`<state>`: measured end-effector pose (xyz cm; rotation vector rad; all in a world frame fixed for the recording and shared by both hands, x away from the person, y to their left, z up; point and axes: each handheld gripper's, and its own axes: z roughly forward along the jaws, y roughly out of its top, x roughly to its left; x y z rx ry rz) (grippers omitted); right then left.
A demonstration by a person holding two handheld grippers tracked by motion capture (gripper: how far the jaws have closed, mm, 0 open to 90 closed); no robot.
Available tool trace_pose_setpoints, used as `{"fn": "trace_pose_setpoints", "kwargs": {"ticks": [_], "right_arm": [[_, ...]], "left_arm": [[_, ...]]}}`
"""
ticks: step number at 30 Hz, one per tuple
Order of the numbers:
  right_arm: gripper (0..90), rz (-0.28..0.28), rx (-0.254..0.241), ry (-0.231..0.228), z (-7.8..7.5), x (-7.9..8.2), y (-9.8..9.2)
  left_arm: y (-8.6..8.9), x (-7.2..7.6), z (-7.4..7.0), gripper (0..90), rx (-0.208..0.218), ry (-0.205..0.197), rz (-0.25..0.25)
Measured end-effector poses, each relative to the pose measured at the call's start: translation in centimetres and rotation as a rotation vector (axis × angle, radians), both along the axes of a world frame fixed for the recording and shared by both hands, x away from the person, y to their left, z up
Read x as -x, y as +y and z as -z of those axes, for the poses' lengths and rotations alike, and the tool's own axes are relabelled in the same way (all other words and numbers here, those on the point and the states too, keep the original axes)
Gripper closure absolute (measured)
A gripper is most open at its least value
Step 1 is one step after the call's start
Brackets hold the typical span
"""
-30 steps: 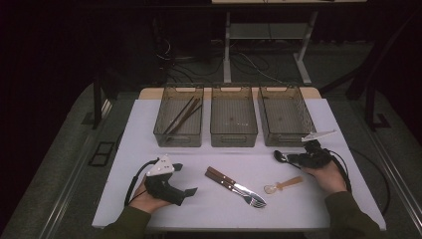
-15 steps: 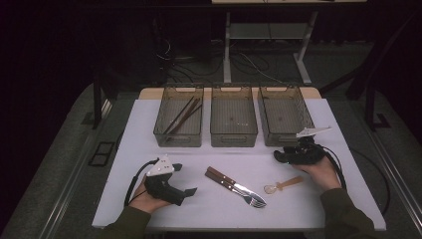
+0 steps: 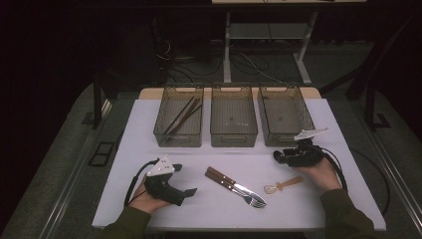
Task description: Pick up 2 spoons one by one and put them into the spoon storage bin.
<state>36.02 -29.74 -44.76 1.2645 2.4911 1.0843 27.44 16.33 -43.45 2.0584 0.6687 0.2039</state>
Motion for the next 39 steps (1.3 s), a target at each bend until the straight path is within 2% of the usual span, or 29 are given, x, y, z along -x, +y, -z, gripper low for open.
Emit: {"fn": "trace_pose_setpoints", "kwargs": {"ticks": [5,13,17,27,28,29,31,39], "right_arm": [[52.4,-0.024,0.025,-0.011,0.1,0.1,0.3],[56.2,-0.061,0.124,-0.085,0.2,0.8,1.0],[58.2,-0.066,0.117,-0.102,0.3,1.0,0.9],[61.2,-0.098,0.112,-0.098,0.2,1.2,0.8],[70.7,-0.099,0.110,-0.103,0.2,1.2,0.8],[73.2,-0.096,0.112,-0.110,0.0,1.2,0.6],[74.3,-0.104,0.108,-0.103,0.0,1.2,0.6],[83.0,-0.131,0.105,-0.129,-0.5,1.3,0.6]], "left_arm": [[0.0,0.0,0.0,1.7,-0.001,0.003,-0.004],[0.0,0.0,0.1,1.7,-0.003,0.006,-0.006],[0.0,0.0,0.1,1.8,-0.005,0.007,-0.007],[0.0,0.0,0.1,1.8,-0.010,0.006,-0.009],[0.0,0.0,0.1,1.8,-0.010,0.006,-0.009],[0.0,0.0,0.1,1.8,-0.008,0.006,-0.011],[0.0,0.0,0.1,1.8,-0.008,0.004,-0.011],[0.0,0.0,0.0,1.8,-0.009,0.004,-0.012]]}}
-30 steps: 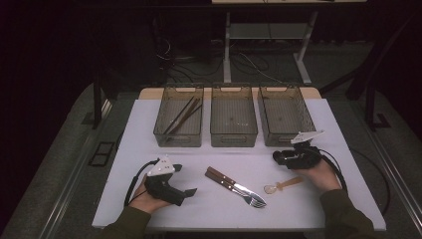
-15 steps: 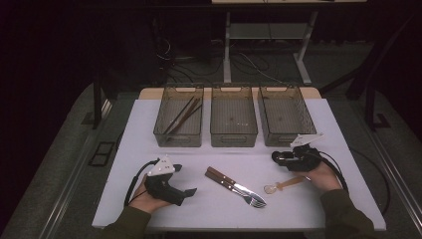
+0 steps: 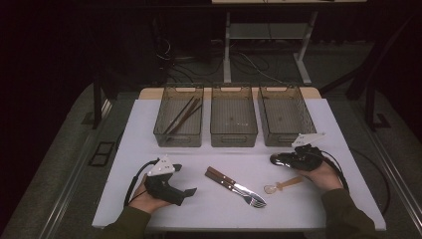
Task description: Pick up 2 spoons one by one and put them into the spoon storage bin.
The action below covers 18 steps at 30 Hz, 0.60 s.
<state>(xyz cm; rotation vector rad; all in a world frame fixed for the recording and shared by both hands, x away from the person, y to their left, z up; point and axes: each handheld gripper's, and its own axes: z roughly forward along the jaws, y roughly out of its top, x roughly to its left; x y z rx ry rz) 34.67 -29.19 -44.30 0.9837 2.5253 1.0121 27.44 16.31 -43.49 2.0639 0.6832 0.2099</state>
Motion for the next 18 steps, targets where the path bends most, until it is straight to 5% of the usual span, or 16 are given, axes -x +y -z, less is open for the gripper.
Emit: {"fn": "trace_pose_setpoints", "kwargs": {"ticks": [18], "right_arm": [[87.1,-0.070,0.051,-0.014,-0.68,0.81,0.42]], "left_arm": [[0.00,0.02,-0.02,1.8,-0.002,0.000,0.004]]}}
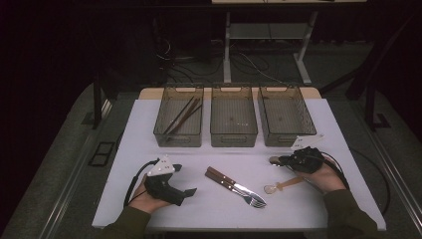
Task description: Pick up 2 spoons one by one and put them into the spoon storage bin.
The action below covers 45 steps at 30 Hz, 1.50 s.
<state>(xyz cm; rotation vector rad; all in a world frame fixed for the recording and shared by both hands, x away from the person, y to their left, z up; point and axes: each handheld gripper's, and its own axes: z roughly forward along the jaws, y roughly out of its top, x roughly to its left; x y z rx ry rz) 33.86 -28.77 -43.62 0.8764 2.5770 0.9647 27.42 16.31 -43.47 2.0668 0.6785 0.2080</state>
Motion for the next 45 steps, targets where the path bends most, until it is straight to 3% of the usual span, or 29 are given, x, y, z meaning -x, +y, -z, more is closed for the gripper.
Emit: {"fn": "trace_pose_setpoints", "kwargs": {"ticks": [8,17,26,34,45], "right_arm": [[88.4,-0.027,0.018,-0.005,-0.3,0.0,0.1],[88.6,0.008,0.008,-0.088,-1.4,-0.1,-0.2],[88.6,0.029,-0.061,-0.161,-3.6,-0.7,-0.2],[88.5,0.053,-0.129,-0.163,-6.0,-2.2,0.3],[88.5,0.077,-0.171,-0.174,-8.8,-4.7,2.4]], "left_arm": [[0.0,0.0,0.0,1.8,-0.001,-0.002,0.003],[0.1,0.0,0.0,1.6,0.008,0.000,0.001],[0.3,-0.1,0.1,1.0,0.022,0.001,0.001],[0.3,-0.1,0.1,0.0,0.032,-0.015,0.015],[0.1,-0.1,0.4,0.0,0.043,-0.003,0.024]]}}
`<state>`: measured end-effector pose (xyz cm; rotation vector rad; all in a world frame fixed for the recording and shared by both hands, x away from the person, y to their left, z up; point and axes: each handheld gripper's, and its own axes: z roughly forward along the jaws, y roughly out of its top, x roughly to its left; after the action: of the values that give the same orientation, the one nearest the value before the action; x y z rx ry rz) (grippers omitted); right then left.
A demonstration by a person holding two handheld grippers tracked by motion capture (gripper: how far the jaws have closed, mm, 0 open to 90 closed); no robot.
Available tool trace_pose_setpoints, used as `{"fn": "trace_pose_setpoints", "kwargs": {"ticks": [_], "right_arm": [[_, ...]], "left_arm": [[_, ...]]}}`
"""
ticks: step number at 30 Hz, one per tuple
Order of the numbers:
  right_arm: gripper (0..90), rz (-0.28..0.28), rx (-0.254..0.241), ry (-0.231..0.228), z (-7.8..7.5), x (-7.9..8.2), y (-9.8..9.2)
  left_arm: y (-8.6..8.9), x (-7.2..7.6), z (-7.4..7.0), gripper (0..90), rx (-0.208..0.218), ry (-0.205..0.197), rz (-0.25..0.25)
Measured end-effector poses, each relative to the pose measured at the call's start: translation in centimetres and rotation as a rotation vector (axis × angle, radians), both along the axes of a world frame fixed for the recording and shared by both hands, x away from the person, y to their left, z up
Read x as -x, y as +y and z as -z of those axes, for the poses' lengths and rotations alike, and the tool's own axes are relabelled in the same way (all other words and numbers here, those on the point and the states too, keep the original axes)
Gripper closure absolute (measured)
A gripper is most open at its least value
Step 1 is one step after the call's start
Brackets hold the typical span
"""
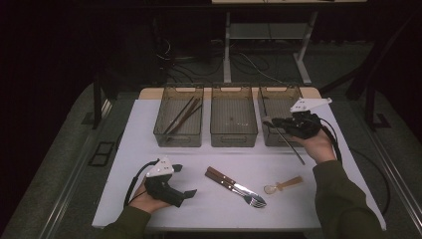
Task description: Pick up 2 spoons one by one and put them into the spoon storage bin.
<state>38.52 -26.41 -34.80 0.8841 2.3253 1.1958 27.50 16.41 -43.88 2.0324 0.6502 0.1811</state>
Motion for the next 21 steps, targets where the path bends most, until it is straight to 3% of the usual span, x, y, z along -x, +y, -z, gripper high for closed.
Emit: {"fn": "trace_pose_setpoints", "kwargs": {"ticks": [9,21], "right_arm": [[88.5,0.025,-0.034,-0.012,-1.5,-2.1,2.3],[88.5,0.032,-0.024,-0.010,-2.7,-5.4,6.4]], "left_arm": [[0.0,0.1,-0.1,0.0,0.006,-0.005,0.006],[-0.2,0.1,-0.2,0.0,-0.004,-0.014,0.018]]}}
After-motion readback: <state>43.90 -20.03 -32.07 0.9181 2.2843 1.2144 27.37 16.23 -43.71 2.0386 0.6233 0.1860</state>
